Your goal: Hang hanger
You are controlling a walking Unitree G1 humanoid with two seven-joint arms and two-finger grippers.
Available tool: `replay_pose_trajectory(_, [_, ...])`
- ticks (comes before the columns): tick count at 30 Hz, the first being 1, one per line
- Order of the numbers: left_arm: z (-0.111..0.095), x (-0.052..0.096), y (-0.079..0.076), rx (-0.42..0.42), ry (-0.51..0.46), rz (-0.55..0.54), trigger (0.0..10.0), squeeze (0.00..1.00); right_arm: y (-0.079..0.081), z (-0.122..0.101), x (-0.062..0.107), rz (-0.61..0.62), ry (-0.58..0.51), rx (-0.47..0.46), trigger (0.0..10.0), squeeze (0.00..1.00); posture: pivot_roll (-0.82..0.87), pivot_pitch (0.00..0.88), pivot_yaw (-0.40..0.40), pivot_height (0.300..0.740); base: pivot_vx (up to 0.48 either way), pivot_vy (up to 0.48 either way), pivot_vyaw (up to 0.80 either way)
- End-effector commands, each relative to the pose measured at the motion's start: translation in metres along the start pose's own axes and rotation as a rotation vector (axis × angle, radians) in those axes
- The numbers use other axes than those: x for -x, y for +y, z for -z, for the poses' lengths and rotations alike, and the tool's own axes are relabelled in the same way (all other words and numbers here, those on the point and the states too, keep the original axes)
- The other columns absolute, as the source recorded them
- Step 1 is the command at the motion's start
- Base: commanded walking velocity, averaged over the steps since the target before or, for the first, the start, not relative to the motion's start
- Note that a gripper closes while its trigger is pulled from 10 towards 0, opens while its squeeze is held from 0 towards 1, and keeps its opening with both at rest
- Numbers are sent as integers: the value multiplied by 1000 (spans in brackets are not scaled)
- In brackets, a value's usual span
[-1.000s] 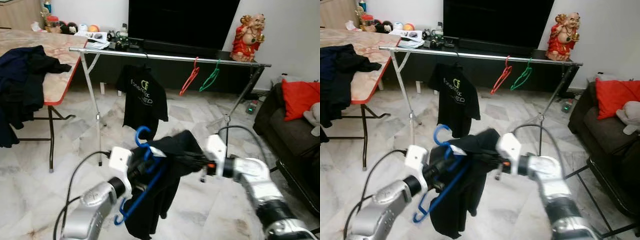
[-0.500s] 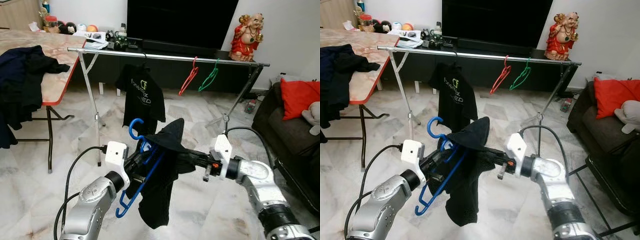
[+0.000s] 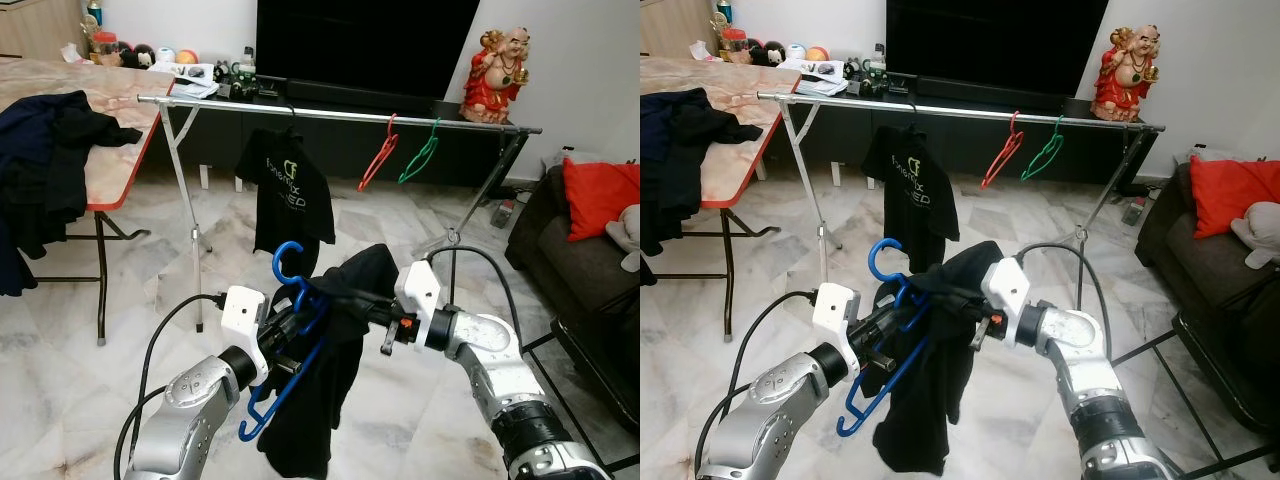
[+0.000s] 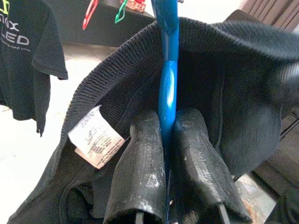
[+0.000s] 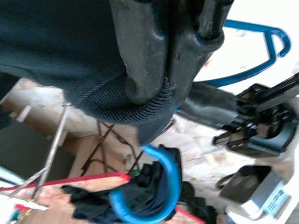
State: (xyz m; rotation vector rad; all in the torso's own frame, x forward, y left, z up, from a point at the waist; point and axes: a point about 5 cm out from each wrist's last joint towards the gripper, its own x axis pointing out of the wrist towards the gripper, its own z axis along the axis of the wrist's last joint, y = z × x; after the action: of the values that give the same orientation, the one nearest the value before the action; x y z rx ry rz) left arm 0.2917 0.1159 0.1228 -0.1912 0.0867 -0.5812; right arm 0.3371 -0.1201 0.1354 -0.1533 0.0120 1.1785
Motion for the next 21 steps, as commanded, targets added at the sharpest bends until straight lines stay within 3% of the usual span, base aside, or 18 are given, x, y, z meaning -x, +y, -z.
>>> replay_pose_trajectory(1, [-7,-3,-9,11,-36,47,10000,0,0,-5,3,-11,-3,23,10000,945,216,0,-147,740,0,0,0])
replay_pose_trajectory(3, [-7,-4,-10,21,-43,50,10000,0,-2,0,5,3,41,30,10000,1000,212,0,-148,740,0,0,0])
replay_pose_trajectory(13, [-11,-4,-8,47,-77,38,10000,0,-1,12,12,-1,178,91,10000,1000,206,0,-151,740,0,0,0])
replay_pose_trajectory(17, [-10,-2,-9,18,-62,71,10000,0,-5,5,16,15,169,114,10000,1000,204,0,-152,740,0,0,0])
replay_pose_trajectory(21, [-3,3,-5,-9,-14,96,10000,0,-19,-20,26,52,105,149,10000,1000,188,0,-155,740,0,0,0])
